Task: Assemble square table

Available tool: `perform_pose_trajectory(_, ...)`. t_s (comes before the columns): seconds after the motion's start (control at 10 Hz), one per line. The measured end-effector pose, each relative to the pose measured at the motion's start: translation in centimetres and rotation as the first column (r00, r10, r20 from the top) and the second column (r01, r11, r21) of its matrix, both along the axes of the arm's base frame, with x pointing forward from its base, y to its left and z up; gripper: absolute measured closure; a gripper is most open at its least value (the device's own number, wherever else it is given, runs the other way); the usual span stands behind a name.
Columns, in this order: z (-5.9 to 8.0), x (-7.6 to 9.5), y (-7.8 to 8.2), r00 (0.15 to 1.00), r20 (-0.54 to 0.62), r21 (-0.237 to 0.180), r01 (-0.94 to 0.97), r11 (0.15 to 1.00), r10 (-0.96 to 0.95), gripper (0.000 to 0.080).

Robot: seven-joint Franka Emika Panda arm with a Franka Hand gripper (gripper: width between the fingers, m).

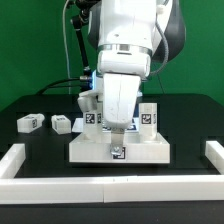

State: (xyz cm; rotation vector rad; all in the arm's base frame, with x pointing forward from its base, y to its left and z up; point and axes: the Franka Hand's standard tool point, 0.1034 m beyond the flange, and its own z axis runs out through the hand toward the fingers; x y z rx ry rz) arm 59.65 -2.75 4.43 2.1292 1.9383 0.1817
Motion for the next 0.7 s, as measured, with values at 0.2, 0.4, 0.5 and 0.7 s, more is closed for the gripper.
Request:
perform_pose_trajectory(0.2, -0.2, 2.1, 5.1, 0.999, 0.035, 0.030, -0.009, 1.000, 0.008, 0.0732)
perform_pose_trajectory(0.4, -0.1, 3.6, 7.4, 0.997, 0.067, 0.034, -0.038, 0.999, 0.036, 0.0725)
perform_pose_trajectory(0.5, -0.1, 3.6, 7.0, 0.997, 0.066, 0.034, -0.033, 0.999, 0.031, 0.0725)
perform_pose_trajectory(0.7, -0.1, 3.6, 7.0, 0.997, 0.065, 0.034, -0.029, 0.999, 0.027, 0.0725)
